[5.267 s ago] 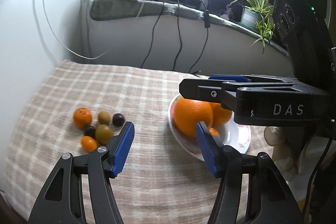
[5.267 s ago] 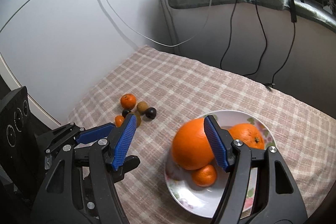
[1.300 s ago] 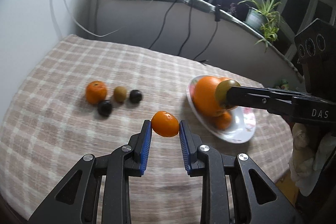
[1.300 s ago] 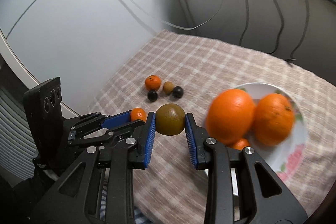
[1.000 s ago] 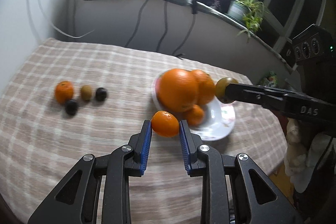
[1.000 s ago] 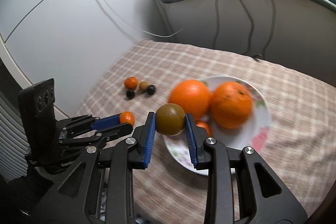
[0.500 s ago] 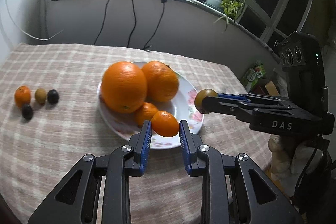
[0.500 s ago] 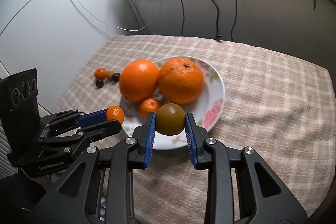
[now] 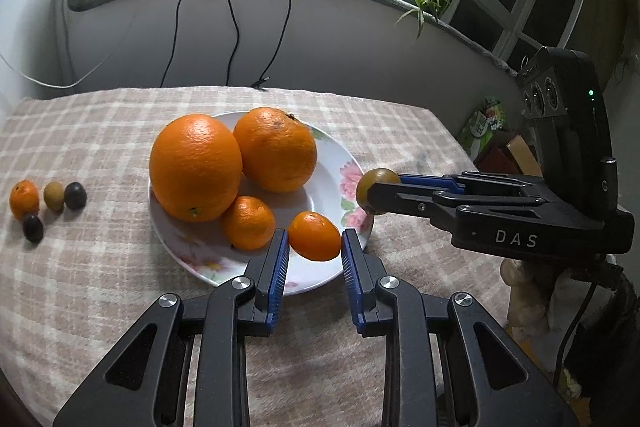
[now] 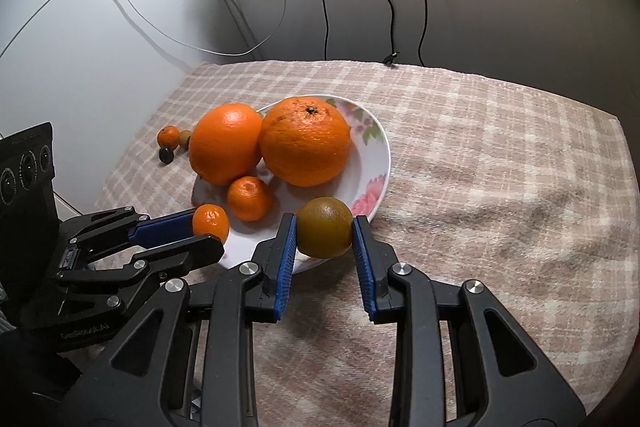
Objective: Organize fruits
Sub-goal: 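Carry the tangerine in the left tool and kiwi in the right tool over the plate, then open the left tool releasing the tangerine while the right tool releases the kiwi onto the plate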
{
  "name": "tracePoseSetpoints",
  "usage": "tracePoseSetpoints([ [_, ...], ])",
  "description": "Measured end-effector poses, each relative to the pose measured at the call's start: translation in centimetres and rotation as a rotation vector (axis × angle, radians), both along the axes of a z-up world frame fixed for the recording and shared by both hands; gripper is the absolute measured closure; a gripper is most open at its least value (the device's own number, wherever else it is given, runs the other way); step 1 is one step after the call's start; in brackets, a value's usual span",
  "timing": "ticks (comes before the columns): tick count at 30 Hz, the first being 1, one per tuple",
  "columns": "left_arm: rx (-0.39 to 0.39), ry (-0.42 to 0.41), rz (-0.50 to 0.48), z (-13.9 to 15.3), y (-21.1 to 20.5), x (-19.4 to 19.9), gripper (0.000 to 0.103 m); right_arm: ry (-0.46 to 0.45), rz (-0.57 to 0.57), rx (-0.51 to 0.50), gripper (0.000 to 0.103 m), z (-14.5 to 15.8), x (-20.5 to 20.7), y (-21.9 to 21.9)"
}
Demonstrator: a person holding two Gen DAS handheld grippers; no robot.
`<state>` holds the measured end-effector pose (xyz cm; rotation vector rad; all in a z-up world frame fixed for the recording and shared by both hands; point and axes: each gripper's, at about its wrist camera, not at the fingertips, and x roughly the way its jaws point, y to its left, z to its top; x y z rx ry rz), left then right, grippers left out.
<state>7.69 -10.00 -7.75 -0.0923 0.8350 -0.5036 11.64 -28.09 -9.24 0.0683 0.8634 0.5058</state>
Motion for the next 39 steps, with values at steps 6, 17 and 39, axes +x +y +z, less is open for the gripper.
tracePoseSetpoints([
  [6,0.015,0.003,0.001,-0.2,-0.4,0.2,0.077,-0.004,0.002,-0.009,0.074,-0.2,0.1,0.0],
  [17,0.023,0.0,0.016,-0.1,-0.5,0.4,0.069,-0.015,0.004,-0.015,0.073,-0.2,0.3,0.5],
  [39,0.042,-0.006,0.052,0.1,-0.1,0.2,0.027,-0.114,-0.025,-0.015,0.029,1.7,-0.6,0.5],
])
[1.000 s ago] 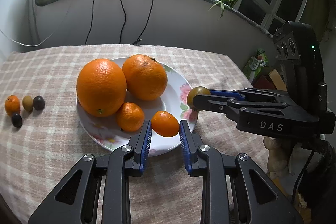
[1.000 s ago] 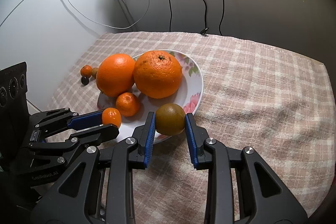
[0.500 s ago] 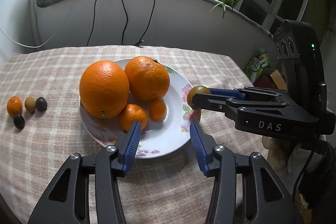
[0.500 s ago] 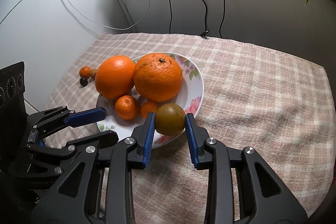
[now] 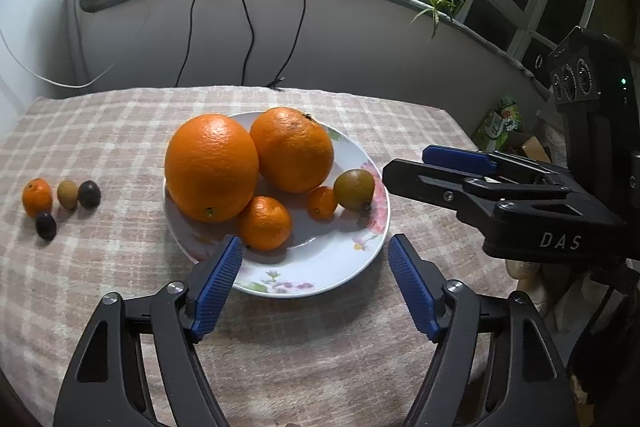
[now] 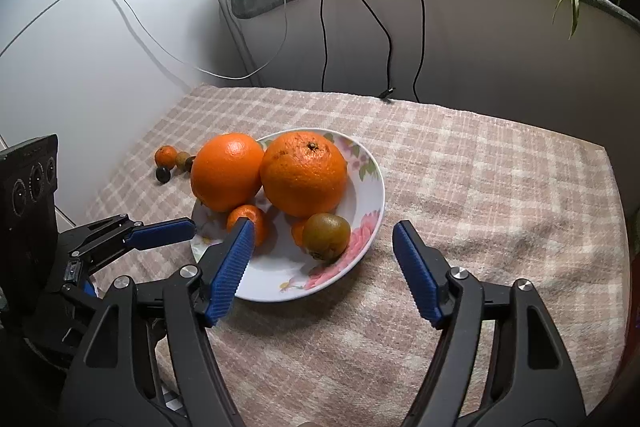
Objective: Organize fruits
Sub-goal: 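Open the left tool releasing the tangerine while the right tool releases the kiwi onto the plate, then withdraw both open tools from the plate toward the remaining fruits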
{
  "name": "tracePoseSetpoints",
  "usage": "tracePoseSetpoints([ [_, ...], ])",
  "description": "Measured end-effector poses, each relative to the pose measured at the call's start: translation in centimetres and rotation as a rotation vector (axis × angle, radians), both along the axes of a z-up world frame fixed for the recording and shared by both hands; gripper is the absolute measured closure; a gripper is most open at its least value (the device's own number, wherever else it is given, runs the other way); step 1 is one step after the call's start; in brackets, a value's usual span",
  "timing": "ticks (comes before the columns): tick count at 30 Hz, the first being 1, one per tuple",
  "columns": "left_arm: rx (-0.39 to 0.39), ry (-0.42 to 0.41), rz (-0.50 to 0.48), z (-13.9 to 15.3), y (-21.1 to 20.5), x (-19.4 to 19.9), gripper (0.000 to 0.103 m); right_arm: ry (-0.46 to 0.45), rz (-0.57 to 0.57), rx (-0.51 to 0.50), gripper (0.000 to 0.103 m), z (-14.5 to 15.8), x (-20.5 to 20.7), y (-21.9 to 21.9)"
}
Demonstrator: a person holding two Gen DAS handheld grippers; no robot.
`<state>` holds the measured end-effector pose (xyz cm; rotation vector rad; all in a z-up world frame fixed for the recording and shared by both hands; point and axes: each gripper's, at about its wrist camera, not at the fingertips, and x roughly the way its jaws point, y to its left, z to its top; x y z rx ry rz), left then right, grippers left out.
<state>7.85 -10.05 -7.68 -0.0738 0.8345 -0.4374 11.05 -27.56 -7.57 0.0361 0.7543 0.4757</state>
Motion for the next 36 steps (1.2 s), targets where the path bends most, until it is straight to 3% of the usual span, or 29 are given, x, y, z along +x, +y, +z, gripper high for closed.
tracePoseSetpoints([
  [21,0.026,-0.072,0.039,1.4,2.2,-0.6,0.027,-0.042,0.04,-0.028,0.029,1.5,-0.4,2.7],
  [36,0.008,-0.09,0.132,1.9,7.8,-0.1,0.027,-0.075,0.141,-0.071,0.029,3.3,0.3,7.6],
])
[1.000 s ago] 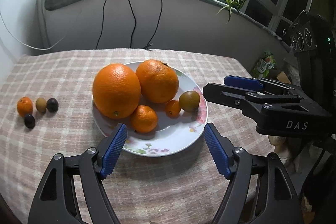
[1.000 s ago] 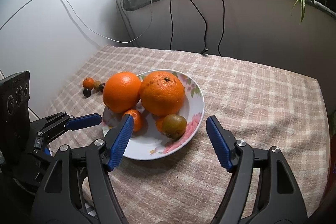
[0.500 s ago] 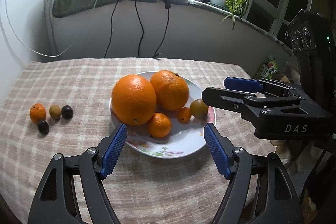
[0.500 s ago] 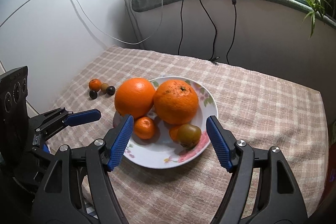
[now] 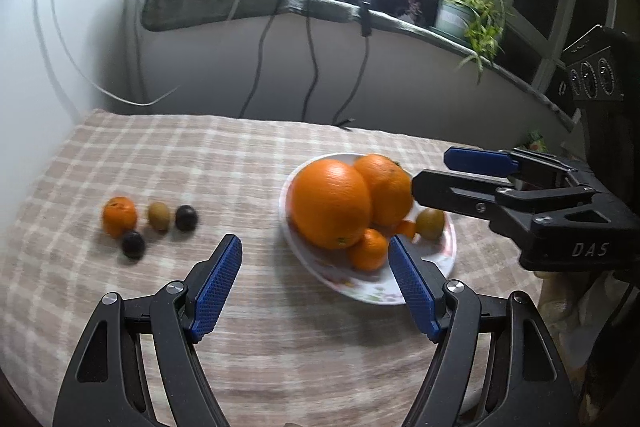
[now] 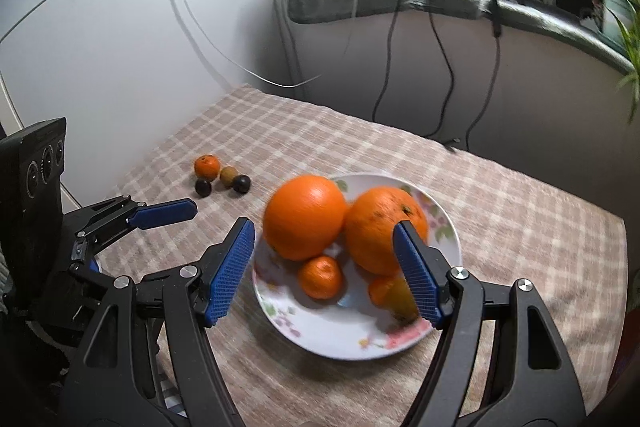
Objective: Organize fruits
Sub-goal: 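Withdraw both open tools from the plate toward the remaining fruits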
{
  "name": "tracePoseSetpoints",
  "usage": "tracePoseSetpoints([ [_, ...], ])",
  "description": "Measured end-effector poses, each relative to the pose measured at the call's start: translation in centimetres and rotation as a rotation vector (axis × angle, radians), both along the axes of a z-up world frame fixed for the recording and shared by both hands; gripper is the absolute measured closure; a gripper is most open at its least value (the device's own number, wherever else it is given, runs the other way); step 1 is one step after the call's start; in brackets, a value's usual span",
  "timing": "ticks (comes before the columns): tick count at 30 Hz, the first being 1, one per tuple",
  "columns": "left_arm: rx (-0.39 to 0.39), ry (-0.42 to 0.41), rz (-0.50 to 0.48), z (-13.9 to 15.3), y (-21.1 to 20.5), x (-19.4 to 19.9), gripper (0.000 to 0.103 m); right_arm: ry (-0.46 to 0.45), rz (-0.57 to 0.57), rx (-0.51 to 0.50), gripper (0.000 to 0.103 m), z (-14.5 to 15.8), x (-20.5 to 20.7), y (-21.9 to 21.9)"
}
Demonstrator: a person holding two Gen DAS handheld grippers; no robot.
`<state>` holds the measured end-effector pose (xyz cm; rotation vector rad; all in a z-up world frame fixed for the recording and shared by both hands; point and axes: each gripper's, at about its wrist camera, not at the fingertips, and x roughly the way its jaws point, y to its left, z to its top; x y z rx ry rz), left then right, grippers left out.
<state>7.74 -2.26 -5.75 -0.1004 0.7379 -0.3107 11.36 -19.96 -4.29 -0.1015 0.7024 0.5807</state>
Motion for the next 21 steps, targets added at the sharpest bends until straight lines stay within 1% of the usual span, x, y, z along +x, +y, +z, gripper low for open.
tracePoseSetpoints([
  [5,0.01,0.005,0.048,-0.2,2.7,0.4,0.027,0.0,0.047,-0.01,0.029,0.6,0.6,2.3],
  [9,0.02,0.019,0.092,-0.8,4.9,0.8,0.027,0.018,0.083,-0.006,0.029,0.9,1.3,4.2],
  [16,0.0,0.044,0.152,-1.8,8.8,1.5,0.028,0.086,0.153,0.012,0.029,0.8,2.8,8.1],
  [21,-0.021,0.072,0.166,-2.5,10.7,2.4,0.033,0.154,0.18,0.02,0.029,0.2,4.3,10.6],
])
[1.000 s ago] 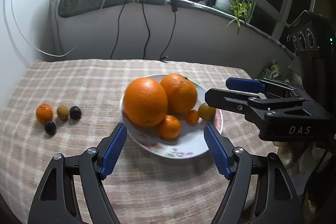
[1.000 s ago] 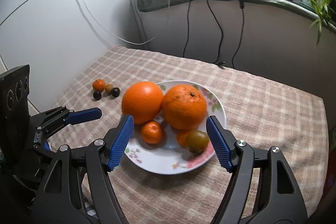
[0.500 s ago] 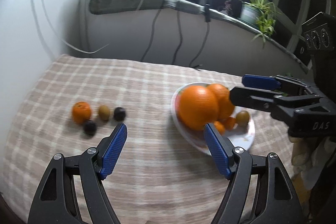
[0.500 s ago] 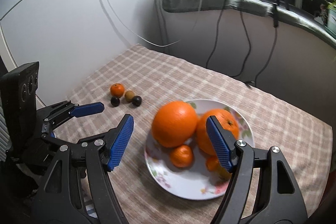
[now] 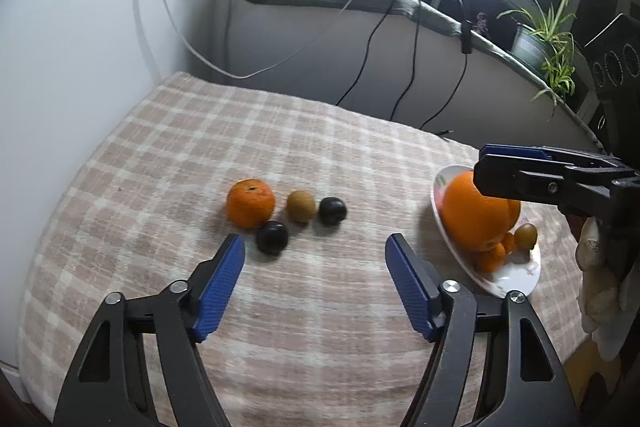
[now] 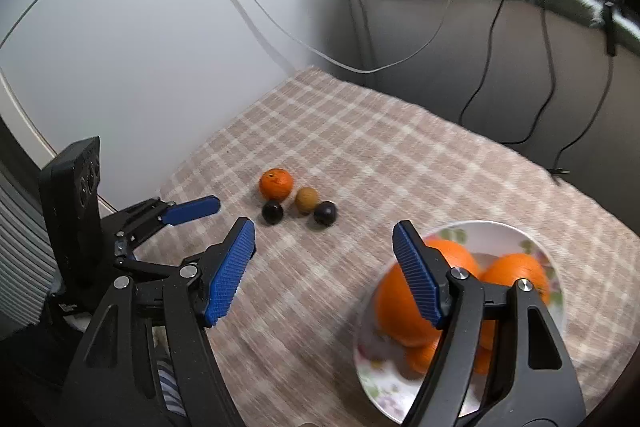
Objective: Organize fruits
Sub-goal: 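Withdraw both open tools from the plate toward the remaining fruits, then bring the left tool around a tangerine while the right tool surrounds a brown kiwi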
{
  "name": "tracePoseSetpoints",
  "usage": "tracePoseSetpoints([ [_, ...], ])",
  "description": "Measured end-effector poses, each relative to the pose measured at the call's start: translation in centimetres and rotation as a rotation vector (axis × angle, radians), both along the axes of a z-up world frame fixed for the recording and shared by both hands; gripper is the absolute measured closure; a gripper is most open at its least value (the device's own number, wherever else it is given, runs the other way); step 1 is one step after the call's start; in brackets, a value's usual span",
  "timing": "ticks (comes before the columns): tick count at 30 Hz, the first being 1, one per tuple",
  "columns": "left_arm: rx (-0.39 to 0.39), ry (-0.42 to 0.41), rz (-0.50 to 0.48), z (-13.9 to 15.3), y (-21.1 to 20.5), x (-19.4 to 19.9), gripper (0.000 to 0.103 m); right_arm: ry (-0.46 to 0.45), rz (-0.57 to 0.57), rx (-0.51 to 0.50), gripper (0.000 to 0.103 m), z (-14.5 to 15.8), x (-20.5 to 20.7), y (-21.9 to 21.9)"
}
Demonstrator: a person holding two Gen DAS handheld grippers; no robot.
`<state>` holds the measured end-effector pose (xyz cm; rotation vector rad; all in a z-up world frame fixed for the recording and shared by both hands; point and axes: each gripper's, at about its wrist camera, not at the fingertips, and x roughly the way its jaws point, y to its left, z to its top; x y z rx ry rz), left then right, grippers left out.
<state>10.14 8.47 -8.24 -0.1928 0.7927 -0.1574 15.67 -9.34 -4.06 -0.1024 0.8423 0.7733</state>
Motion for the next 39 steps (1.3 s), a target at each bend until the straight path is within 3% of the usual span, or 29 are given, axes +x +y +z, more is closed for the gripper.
tracePoseSetpoints([
  [7,-0.037,0.039,0.01,-1.0,2.1,1.7,0.045,0.117,0.014,0.015,0.029,-1.5,2.6,2.6],
  [10,-0.04,0.051,0.01,-1.2,2.5,2.6,0.053,0.153,0.013,0.005,0.035,-2.2,3.6,3.7],
  [15,-0.027,0.069,0.001,-1.7,2.6,3.7,0.054,0.216,0.015,-0.021,0.048,-3.3,5.2,5.4],
  [20,-0.027,0.085,0.0,-2.2,2.7,4.6,0.058,0.248,0.015,-0.062,0.05,-4.5,6.3,7.1],
  [23,-0.024,0.087,-0.001,-2.4,2.8,4.8,0.059,0.264,0.012,-0.082,0.058,-5.3,7.0,7.8],
  [39,-0.013,0.114,0.001,-3.5,3.1,5.9,0.061,0.313,0.011,-0.144,0.066,-8.2,9.5,10.2],
])
